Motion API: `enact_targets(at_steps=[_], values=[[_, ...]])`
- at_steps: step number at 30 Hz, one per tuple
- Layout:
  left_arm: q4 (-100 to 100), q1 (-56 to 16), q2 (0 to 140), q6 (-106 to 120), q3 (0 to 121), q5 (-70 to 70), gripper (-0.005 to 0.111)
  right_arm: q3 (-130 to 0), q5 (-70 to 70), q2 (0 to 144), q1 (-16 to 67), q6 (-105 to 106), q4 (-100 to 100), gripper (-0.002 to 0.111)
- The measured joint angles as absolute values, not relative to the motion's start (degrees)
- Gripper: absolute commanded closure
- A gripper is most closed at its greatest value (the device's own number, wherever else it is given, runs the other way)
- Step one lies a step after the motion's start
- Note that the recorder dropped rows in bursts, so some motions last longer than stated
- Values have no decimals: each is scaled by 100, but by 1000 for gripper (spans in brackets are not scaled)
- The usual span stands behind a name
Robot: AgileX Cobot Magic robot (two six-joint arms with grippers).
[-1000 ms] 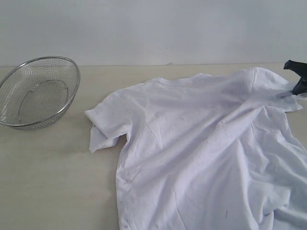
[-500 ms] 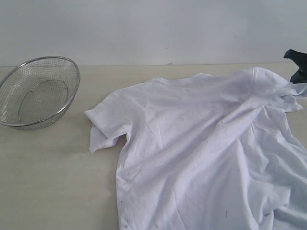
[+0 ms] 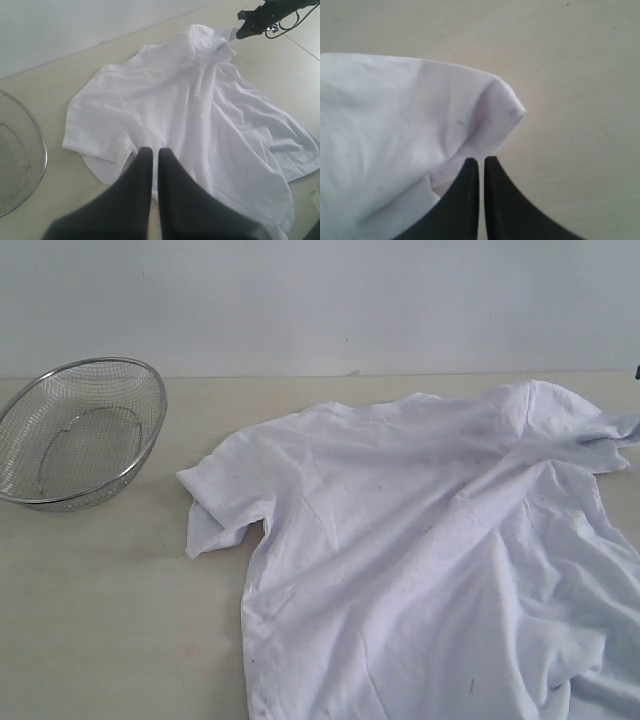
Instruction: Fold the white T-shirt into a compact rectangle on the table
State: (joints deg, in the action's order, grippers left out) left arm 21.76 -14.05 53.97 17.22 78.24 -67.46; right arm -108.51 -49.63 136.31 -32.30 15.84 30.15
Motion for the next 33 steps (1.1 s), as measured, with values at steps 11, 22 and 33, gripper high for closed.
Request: enact_targets(at_steps=[11,22,33], values=[[2176,-1405,5397,1722,7824,-6727,102,-10561,-4462,13631,-3209,1647,3772,108],[2176,-1405,5397,1722,7824,-6727,102,-10561,-4138,13874,-3199,1673,4217,108],[2199,-1405,5397,1722,7824,-6727,102,-10561,-3788,13995,-3070,1756,4360,108]])
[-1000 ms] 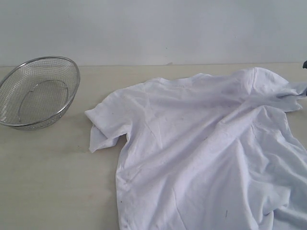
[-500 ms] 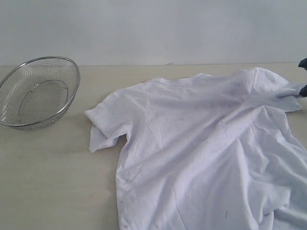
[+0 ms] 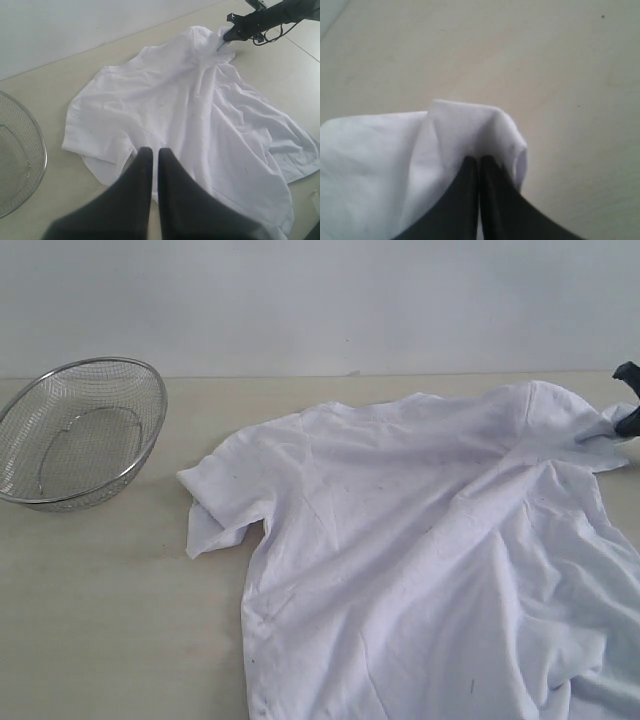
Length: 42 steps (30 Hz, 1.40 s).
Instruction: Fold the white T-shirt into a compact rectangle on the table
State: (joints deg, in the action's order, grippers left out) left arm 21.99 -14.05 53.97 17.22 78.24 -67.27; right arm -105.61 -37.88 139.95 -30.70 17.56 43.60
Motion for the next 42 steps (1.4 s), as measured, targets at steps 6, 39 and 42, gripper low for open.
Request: enact_targets(at_steps=[6,39,42], values=[[2236,-1405,5397,1722,7824,-6727,102,-10561,-3702,14028,-2985,1781,4423,108],[2260,-1405,5397,1722,7824,-6727,102,-11698,-4690,14072,-2924,961,1615,108],[2260,-1405,5397,1722,7824,-6727,102,-11698,-5110,14072,-2924,1050,2020,108]])
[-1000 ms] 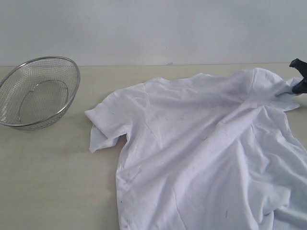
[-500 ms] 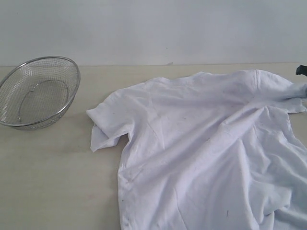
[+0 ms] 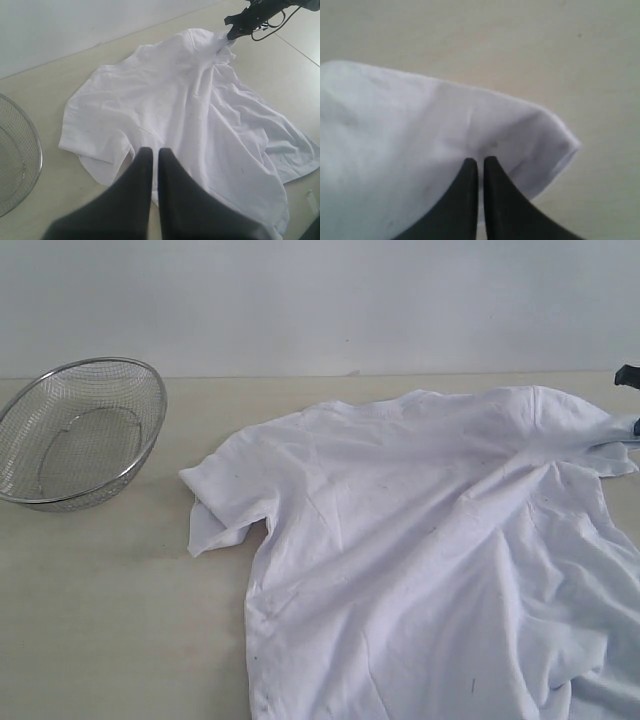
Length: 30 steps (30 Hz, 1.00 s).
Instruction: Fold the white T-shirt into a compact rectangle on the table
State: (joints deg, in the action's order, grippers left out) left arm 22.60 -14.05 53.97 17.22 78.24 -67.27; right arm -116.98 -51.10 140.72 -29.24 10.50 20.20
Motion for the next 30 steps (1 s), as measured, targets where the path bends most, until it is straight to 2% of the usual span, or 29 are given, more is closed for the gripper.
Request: enact_targets(at_steps=[9,15,25,27,30], values=[[2260,-1405,5397,1722,7824,-6727,102,-11594,-5655,14062,-2924,1284,2400,108],[2260,-1405,5397,1722,7824,-6699,102,-11068,-5556,14013,-2945,1720,3118,108],[2263,-1405,5397,1722,7824,-6685,102,-11009,-5364,13746,-2946,1909,3541,107],[2263,-1405,5397,1722,7824,-6685,102,-11009,-5237,13629,-2946,1991,3533,98],[2263,-1405,5397,1722,7824,-6685,102,-11009,-5179,13515,-2985,2170,3543,65]])
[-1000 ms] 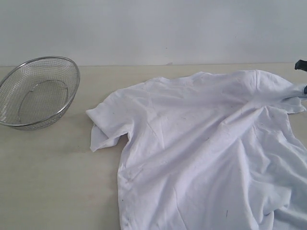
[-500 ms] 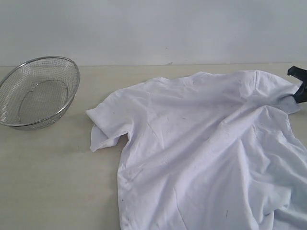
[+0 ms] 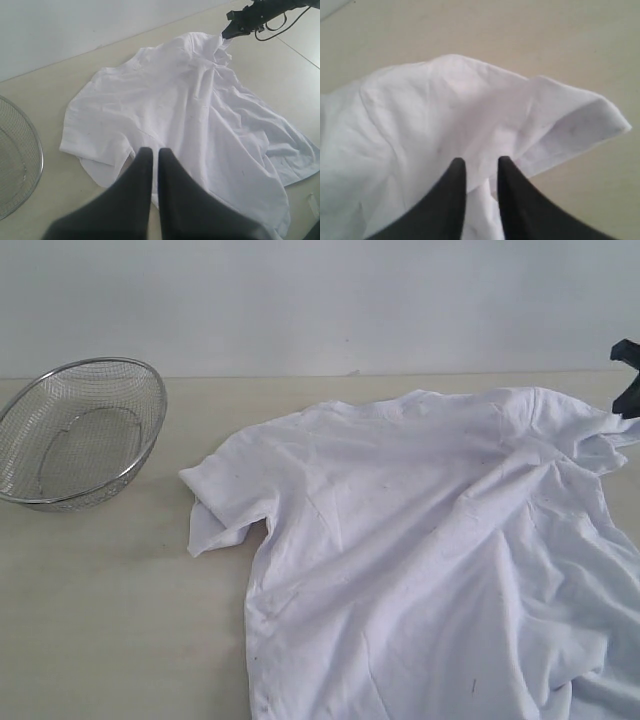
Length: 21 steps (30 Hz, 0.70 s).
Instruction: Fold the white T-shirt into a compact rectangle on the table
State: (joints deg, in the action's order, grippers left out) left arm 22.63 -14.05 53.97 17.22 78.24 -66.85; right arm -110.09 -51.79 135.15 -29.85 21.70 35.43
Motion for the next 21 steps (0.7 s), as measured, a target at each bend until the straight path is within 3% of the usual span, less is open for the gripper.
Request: enact_targets(at_steps=[2,8,13,21], values=[[2263,-1405,5397,1722,7824,-6685,102,-11009,-5175,13502,-3035,2173,3543,47],[2263,-1405,5397,1733,7824,-6685,102,-10921,-5184,13502,-3307,1577,2938,67],[2263,-1405,5397,1766,7824,-6685,102,-10872,-4896,13481,-3376,1782,2886,55],[2263,-1405,5397,1766,7824,-6685,102,-10872,-4336,13624,-3376,2226,3131,54]])
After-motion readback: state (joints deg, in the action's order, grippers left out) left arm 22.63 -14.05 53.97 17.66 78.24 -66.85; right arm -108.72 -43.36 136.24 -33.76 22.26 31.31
